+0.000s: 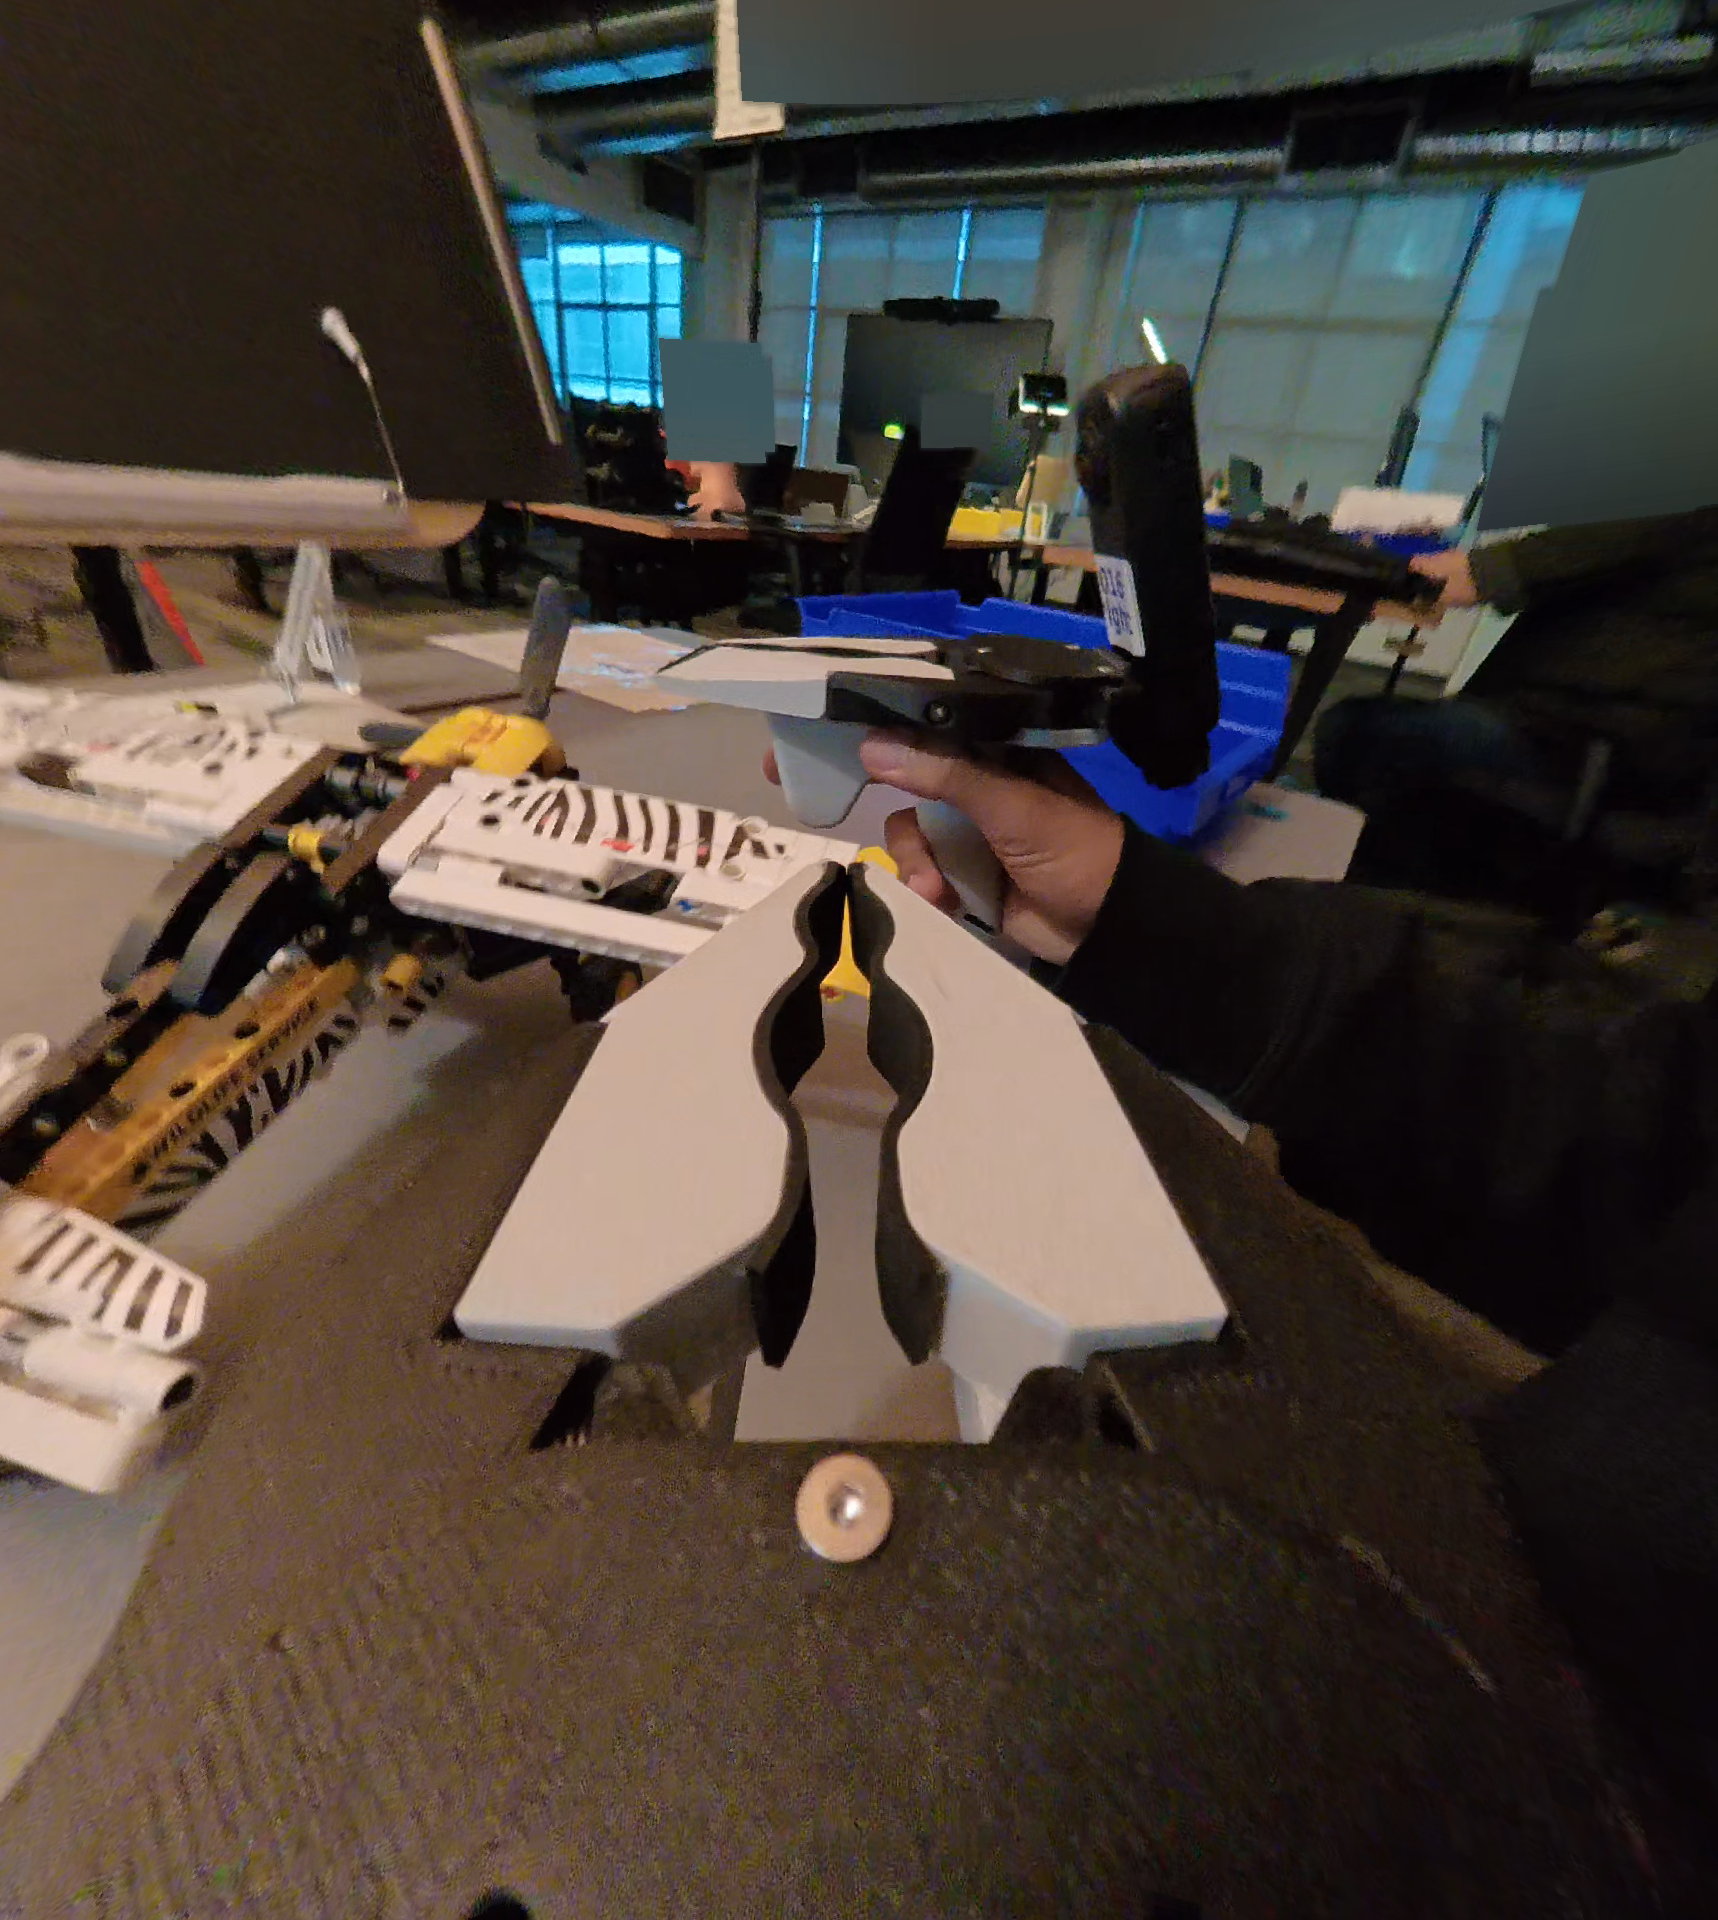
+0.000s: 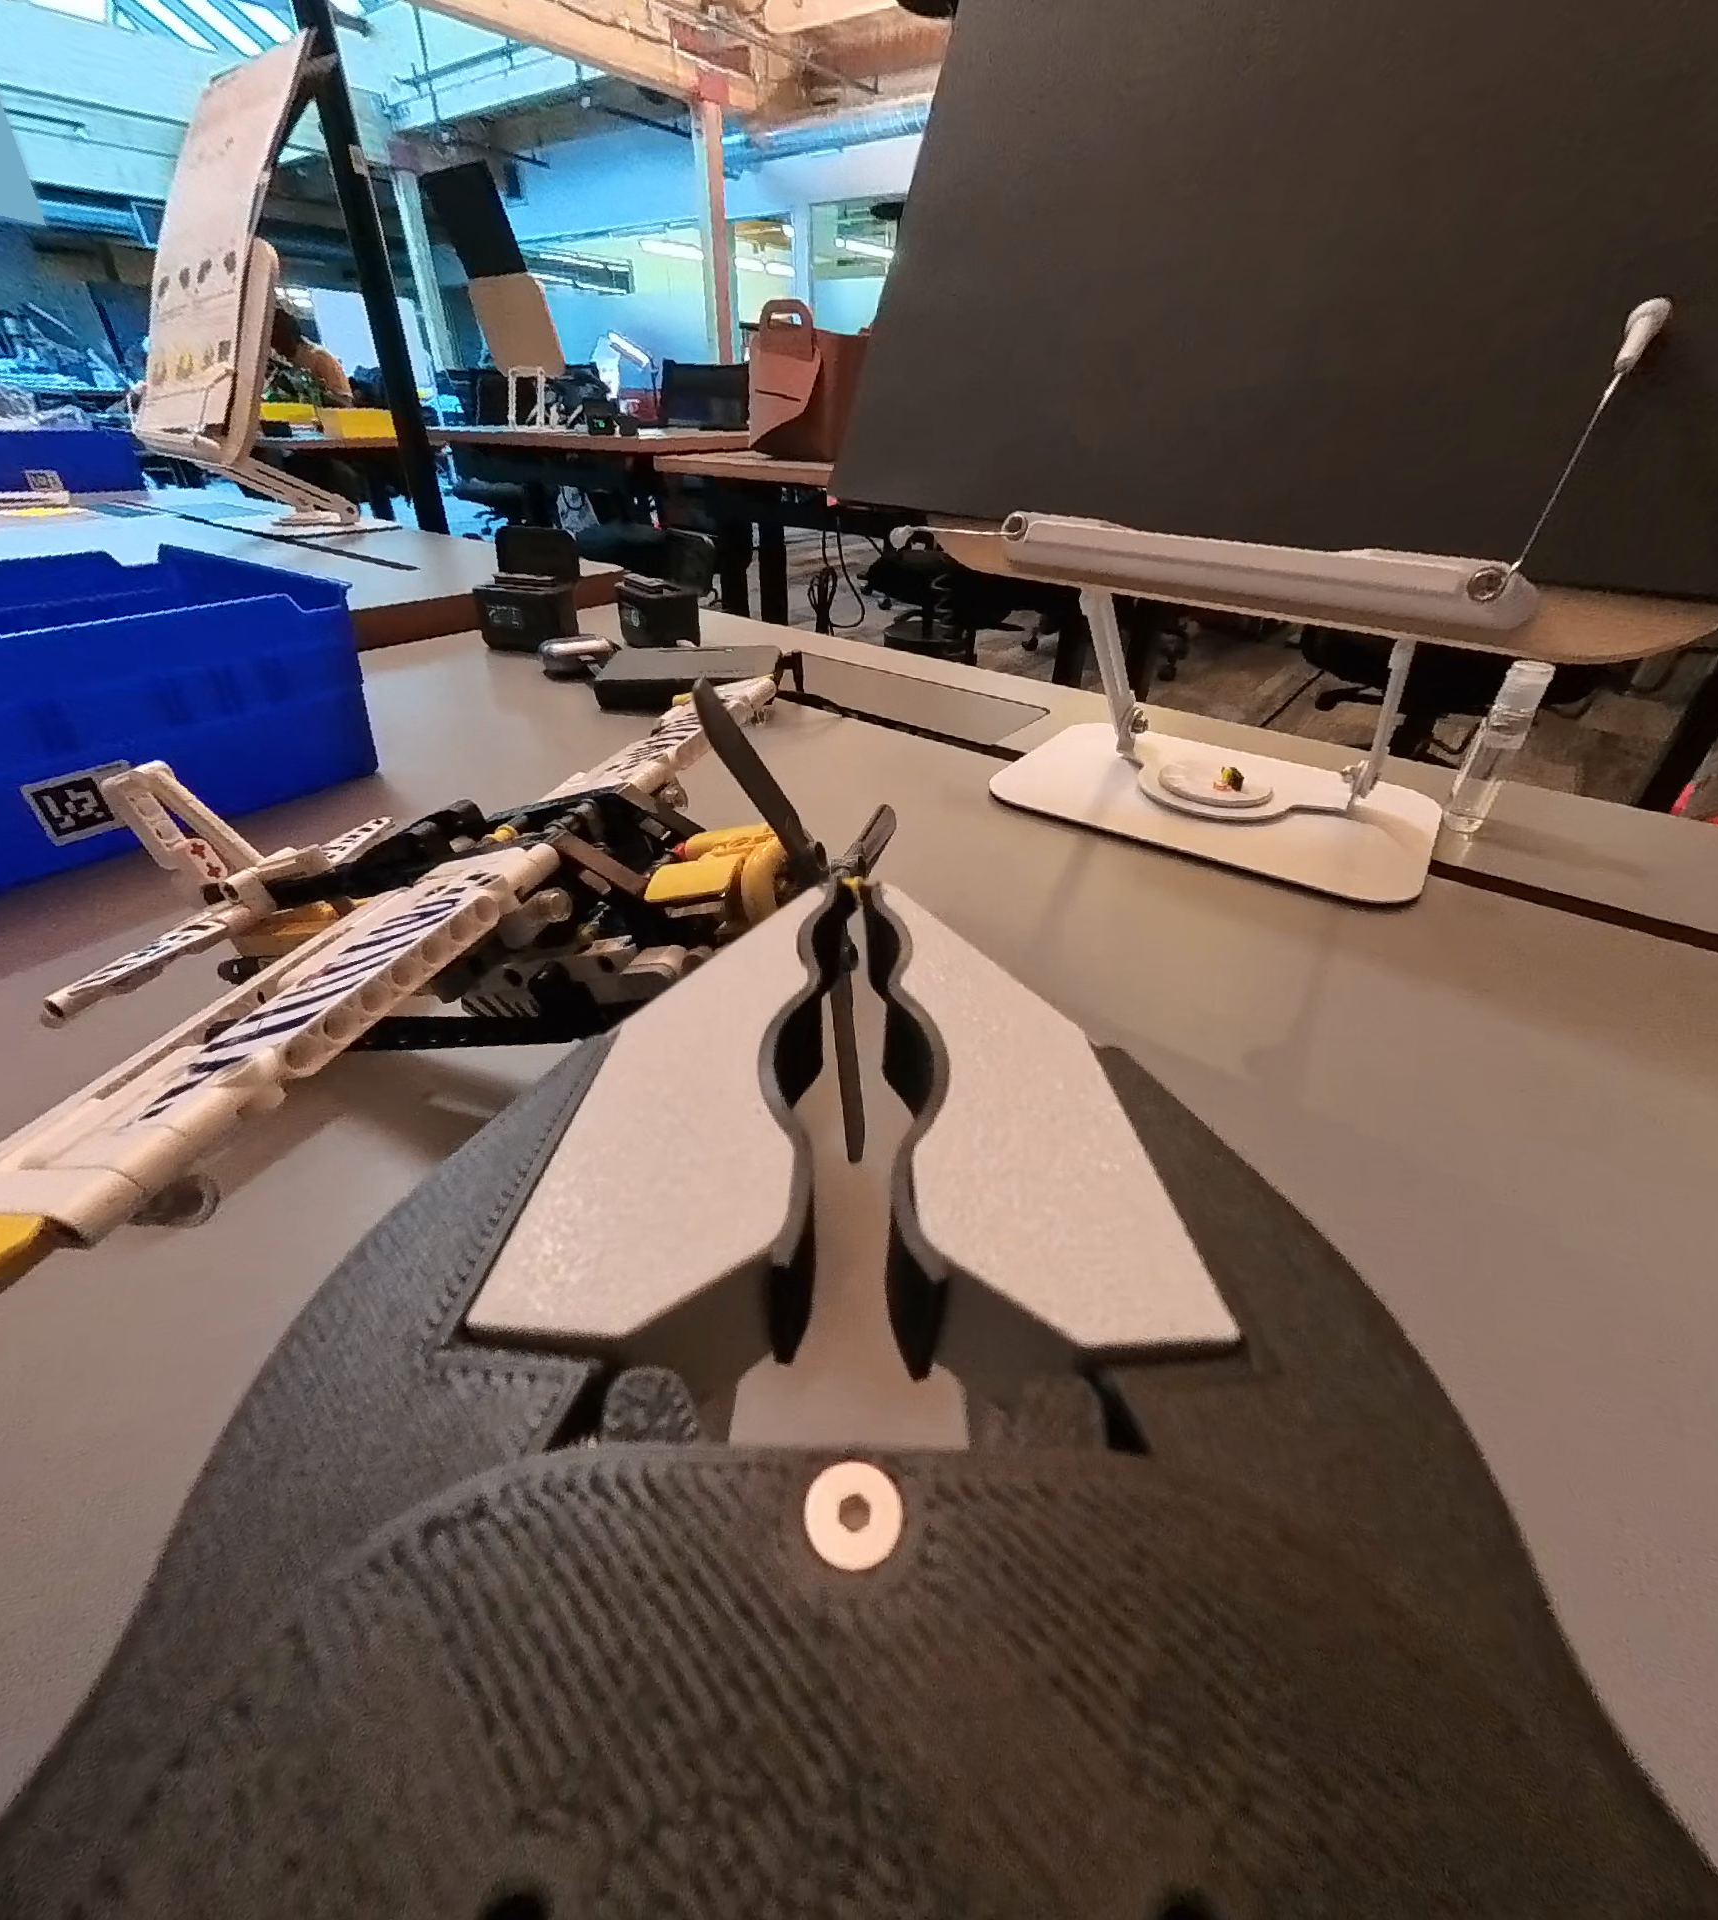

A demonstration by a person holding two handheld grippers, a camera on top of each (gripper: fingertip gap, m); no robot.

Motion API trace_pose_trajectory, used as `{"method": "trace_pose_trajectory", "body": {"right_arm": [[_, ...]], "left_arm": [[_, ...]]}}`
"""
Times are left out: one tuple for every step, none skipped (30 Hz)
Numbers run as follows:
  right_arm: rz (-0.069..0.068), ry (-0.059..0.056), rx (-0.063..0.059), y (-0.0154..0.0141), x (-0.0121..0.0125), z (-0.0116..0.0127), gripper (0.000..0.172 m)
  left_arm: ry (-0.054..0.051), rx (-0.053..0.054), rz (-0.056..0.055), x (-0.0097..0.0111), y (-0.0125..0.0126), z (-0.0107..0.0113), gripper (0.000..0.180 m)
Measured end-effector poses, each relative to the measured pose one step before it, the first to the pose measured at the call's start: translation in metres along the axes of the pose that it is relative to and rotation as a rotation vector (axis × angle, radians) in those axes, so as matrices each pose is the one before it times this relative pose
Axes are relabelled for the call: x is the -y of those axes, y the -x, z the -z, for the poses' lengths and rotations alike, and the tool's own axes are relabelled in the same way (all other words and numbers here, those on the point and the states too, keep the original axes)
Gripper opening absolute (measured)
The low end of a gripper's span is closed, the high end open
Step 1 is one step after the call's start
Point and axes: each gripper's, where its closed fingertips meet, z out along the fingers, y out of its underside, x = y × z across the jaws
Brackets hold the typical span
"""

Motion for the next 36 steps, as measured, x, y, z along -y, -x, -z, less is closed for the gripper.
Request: {"method": "trace_pose_trajectory", "body": {"right_arm": [[0.0002,0.0005,0.0003,0.00003,-0.00017,-0.00011,0.001],[0.0025,-0.0005,0.0000,0.00039,0.00008,-0.00005,0.002],[0.0046,0.0018,0.0004,0.00050,-0.00023,-0.00024,0.002],[0.0063,0.0031,0.0018,0.00080,-0.00060,-0.00023,0.001],[0.0073,0.0038,0.0034,0.00122,-0.00067,-0.00047,0.001],[0.0071,0.0043,0.0045,0.00153,-0.00071,-0.00045,0.000],[0.0066,0.0031,0.0069,0.00203,-0.00043,-0.00040,0.000],[0.0060,0.0013,0.0097,0.00262,-0.00008,-0.00025,0.000],[0.0047,-0.0005,0.0091,0.00248,0.00017,-0.00024,0.000],[0.0046,-0.0007,0.0079,0.00211,0.00019,-0.00019,0.000],[0.0039,-0.0009,0.0054,0.00161,0.00021,-0.00014,0.000],[0.0022,-0.0011,0.0029,0.00096,0.00030,0.00002,0.000],[0.0006,-0.0010,0.0011,0.00054,0.00017,0.00004,0.000],[-0.0005,-0.0015,-0.0002,0.00016,0.00031,0.00017,0.000],[-0.0013,-0.0013,-0.0011,-0.00025,0.00016,0.00013,0.001],[-0.0022,-0.0012,-0.0009,-0.00030,0.00023,0.00030,0.001],[-0.0026,-0.0019,-0.0002,-0.00024,0.00022,0.00018,0.001],[-0.0027,-0.0021,0.0002,-0.00018,0.00035,0.00017,0.001],[-0.0019,-0.0014,0.0005,0.00001,0.00018,0.00013,0.002],[0.0000,0.0002,-0.0002,-0.00010,-0.00004,-0.00005,0.002],[0.0019,0.0012,-0.0013,-0.00018,-0.00025,-0.00007,0.002],[0.0033,0.0010,-0.0019,-0.00014,-0.00021,-0.00003,0.002],[0.0043,0.0008,-0.0018,-0.00013,-0.00008,0.00003,0.002],[0.0053,0.0003,-0.0021,-0.00010,-0.00009,-0.00002,0.002],[0.0067,0.0001,-0.0035,-0.00038,-0.00006,-0.00003,0.003],[0.0082,0.0001,-0.0063,-0.00096,0.00003,0.00005,0.003],[0.0078,0.0000,-0.0107,-0.00167,-0.00006,0.00020,0.003],[0.0055,-0.0019,-0.0136,-0.00221,0.00046,0.00052,0.003],[0.0021,-0.0059,-0.0152,-0.00232,0.00107,0.00124,0.004],[-0.0030,-0.0103,-0.0221,-0.00318,0.00184,0.00216,0.005],[-0.0099,-0.0146,-0.0320,-0.00426,0.00265,0.00337,0.006],[-0.0191,-0.0200,-0.0323,-0.00391,0.00327,0.00445,0.009],[-0.0291,-0.0254,-0.0250,-0.00238,0.00391,0.00537,0.012],[-0.0356,-0.0266,-0.0132,-0.00027,0.00397,0.00591,0.015],[-0.0387,-0.0223,-0.0022,0.00159,0.00300,0.00582,0.016],[-0.0410,-0.0169,0.0042,0.00318,0.00001,0.00610,0.018]], "left_arm": [[0.0022,-0.0072,0.0567,-0.00120,0.00403,0.00047,0.000],[0.0040,-0.0096,0.0519,-0.00153,0.00326,-0.00013,0.000],[0.0075,-0.0129,0.0435,-0.00201,0.00227,-0.00070,0.000],[0.0061,-0.0260,0.0312,-0.00066,-0.00042,-0.00060,0.001],[0.0012,-0.0460,0.0102,-0.00007,-0.00450,-0.00028,0.003],[0.0013,-0.0461,-0.0025,-0.00007,-0.00552,0.00006,0.004],[0.0008,-0.0208,-0.0063,0.00002,-0.00231,-0.00018,0.007],[-0.0028,0.0037,-0.0025,0.00070,0.00138,-0.00034,0.009],[-0.0044,0.0084,0.0040,0.00087,0.00279,-0.00034,0.010],[-0.0023,0.0069,0.0127,0.00064,0.00357,-0.00040,0.012],[0.0018,0.0042,0.0213,0.00020,0.00394,-0.00066,0.015],[0.0048,-0.0064,0.0201,-0.00022,0.00223,-0.00073,0.018],[0.0092,-0.0117,0.0132,-0.00085,0.00057,-0.00081,0.020],[0.0121,-0.0090,0.0053,-0.00149,-0.00025,-0.00123,0.020],[0.0125,-0.0031,-0.0025,-0.00165,-0.00055,-0.00135,0.020],[0.0110,-0.0020,-0.0110,-0.00149,-0.00113,-0.00125,0.020],[0.0058,-0.0006,-0.0129,-0.00075,-0.00093,-0.00107,0.020],[-0.0010,0.0027,-0.0083,0.00019,-0.00008,-0.00030,0.020],[-0.0075,0.0007,-0.0045,0.00100,-0.00009,0.00038,0.020],[-0.0127,-0.0015,-0.0008,0.00157,-0.00002,0.00110,0.019],[-0.0151,0.0023,0.0048,0.00192,0.00097,0.00128,0.018],[-0.0149,0.0010,0.0098,0.00190,0.00120,0.00145,0.018],[-0.0115,-0.0018,0.0145,0.00153,0.00135,0.00116,0.017],[-0.0061,-0.0030,0.0167,0.00086,0.00129,0.00065,0.017],[-0.0005,-0.0011,0.0170,0.00016,0.00158,0.00004,0.017],[0.0035,0.0010,0.0164,-0.00043,0.00185,-0.00034,0.017],[0.0047,-0.0001,0.0146,-0.00049,0.00153,-0.00047,0.017],[0.0032,-0.0017,0.0110,-0.00033,0.00083,-0.00037,0.017],[0.0005,-0.0008,0.0049,-0.00009,0.00044,0.00002,0.016],[-0.0024,-0.0003,-0.0020,0.00027,-0.00037,0.00023,0.016],[-0.0037,-0.0015,-0.0071,0.00035,-0.00090,0.00034,0.016],[-0.0033,-0.0016,-0.0109,0.00030,-0.00139,0.00042,0.015],[-0.0022,-0.0018,-0.0148,0.00010,-0.00177,0.00027,0.015],[-0.0014,-0.0023,-0.0174,0.00004,-0.00208,0.00008,0.015],[-0.0002,-0.0018,-0.0168,-0.00011,-0.00211,0.00007,0.014],[0.0007,-0.0028,-0.0138,-0.00025,-0.00174,-0.00014,0.013]]}}
